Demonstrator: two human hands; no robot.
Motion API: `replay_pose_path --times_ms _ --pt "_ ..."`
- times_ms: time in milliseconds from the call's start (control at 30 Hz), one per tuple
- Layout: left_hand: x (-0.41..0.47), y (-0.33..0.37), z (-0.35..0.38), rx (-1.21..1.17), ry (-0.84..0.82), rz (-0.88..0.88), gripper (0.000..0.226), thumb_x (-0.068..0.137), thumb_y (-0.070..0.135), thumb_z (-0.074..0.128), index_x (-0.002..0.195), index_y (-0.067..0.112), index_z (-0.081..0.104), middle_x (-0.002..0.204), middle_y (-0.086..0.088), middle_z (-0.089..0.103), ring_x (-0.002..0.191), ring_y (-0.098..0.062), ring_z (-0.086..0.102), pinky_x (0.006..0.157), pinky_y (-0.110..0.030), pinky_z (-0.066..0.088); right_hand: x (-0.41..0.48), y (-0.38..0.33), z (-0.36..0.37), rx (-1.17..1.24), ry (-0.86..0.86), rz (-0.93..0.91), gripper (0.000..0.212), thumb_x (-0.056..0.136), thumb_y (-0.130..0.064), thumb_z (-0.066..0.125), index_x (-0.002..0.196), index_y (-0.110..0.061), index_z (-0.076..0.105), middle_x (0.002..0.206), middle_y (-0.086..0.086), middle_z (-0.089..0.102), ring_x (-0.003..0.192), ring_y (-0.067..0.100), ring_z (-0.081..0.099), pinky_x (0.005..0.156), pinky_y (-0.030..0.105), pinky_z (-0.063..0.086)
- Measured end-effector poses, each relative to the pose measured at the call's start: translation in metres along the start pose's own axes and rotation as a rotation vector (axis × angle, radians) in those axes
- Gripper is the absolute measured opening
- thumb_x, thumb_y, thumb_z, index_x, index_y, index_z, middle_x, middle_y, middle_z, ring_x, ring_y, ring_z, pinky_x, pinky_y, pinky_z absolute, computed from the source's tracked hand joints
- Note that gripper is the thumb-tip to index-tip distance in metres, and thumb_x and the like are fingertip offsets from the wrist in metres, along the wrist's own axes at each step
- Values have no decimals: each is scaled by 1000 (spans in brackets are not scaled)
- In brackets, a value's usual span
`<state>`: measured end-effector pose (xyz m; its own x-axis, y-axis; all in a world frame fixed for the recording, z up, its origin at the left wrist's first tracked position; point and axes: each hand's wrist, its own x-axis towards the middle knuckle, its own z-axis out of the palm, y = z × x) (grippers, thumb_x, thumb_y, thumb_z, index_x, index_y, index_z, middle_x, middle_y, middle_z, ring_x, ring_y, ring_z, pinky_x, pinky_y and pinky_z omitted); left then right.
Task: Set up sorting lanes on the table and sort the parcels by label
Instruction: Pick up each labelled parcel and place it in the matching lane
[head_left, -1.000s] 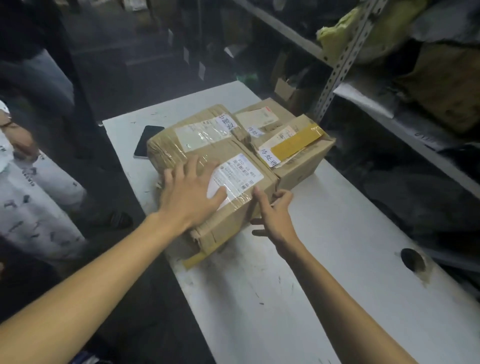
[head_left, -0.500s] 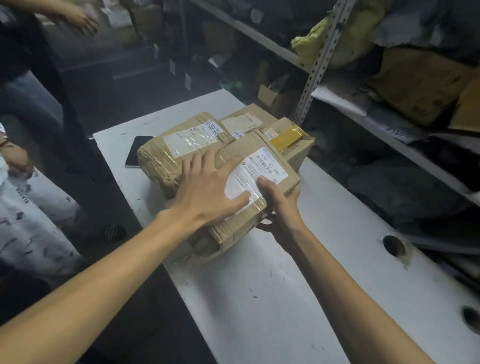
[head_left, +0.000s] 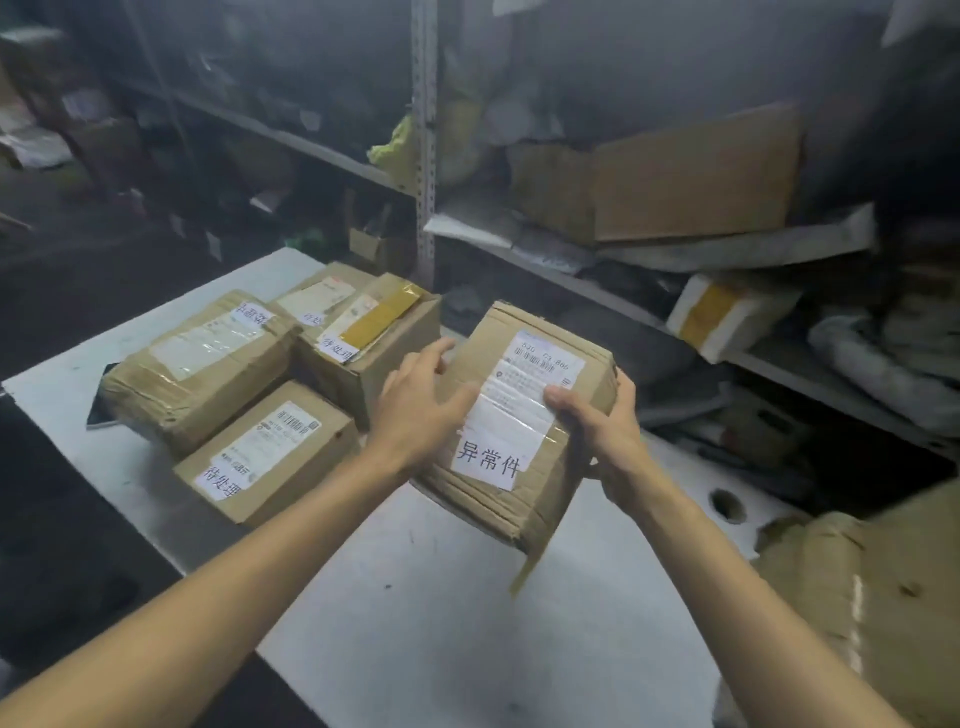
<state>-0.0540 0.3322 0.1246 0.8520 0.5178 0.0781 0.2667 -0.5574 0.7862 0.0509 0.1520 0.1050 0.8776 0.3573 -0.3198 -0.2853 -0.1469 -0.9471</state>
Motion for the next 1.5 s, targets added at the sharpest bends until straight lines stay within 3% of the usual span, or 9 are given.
replay_pose_path --times_ms 167,300,467,600,867,1067,1300,1367,1500 --pt "-19 63 19 -337 -340 -137 75 78 60 67 143 35 38 126 8 54 101 -13 62 87 -33 53 -26 -13 -73 0 -13 -71 122 63 -53 87 151 -55 3 145 -6 48 123 25 57 68 37 48" --pt "-48 106 41 -634 -524 -165 24 93 25 57 116 32 52 97 8 73 78 -8 73 60 -22 57 -50 -26 -109 81 29 -157 135 64 -49 84 155 -42 -15 147 -2 45 125 24 57 87 38 51" --pt "-79 136 61 -775 -496 -172 35 94 19 55 129 22 48 107 -4 71 76 -12 73 57 -23 56 -70 -25 -133 166 -28 -189 92 78 -42 79 151 -32 23 133 6 62 104 24 73 78 37 62" --pt "-97 143 67 -799 -525 -183 46 93 22 57 137 17 45 114 -8 69 79 -15 74 58 -25 57 -85 -17 -141 219 -71 -194 67 91 -34 69 146 -28 30 130 10 65 105 29 72 82 44 61" --pt "-134 147 52 -780 -561 -95 26 95 21 54 121 25 52 106 -2 70 76 -10 73 57 -23 56 -136 -13 -141 203 -7 -241 67 92 -32 68 148 -28 30 127 7 64 101 26 73 85 47 61" --pt "-168 137 40 -746 -653 -135 31 95 24 54 126 21 50 99 -1 70 70 -10 73 53 -22 55 -181 10 -133 223 54 -193 70 88 -39 71 146 -31 32 125 8 66 99 27 74 79 45 62" --pt "-219 127 48 -724 -790 -195 45 85 33 56 127 19 54 91 1 77 74 -17 75 54 -26 57 -235 54 -140 205 156 -140 68 89 -38 72 145 -36 33 125 7 68 100 26 74 87 51 60" --pt "-235 131 56 -713 -814 -203 49 82 35 58 128 19 54 94 -1 77 75 -19 75 55 -27 57 -253 64 -146 189 228 -116 68 85 -46 74 141 -38 36 127 6 66 107 27 71 92 51 58" --pt "-272 146 81 -714 -866 -216 57 78 38 62 132 21 54 107 -5 75 87 -24 74 62 -33 59 -289 83 -178 97 352 -66 91 51 -84 76 130 -54 41 143 8 50 130 35 53 105 56 47"
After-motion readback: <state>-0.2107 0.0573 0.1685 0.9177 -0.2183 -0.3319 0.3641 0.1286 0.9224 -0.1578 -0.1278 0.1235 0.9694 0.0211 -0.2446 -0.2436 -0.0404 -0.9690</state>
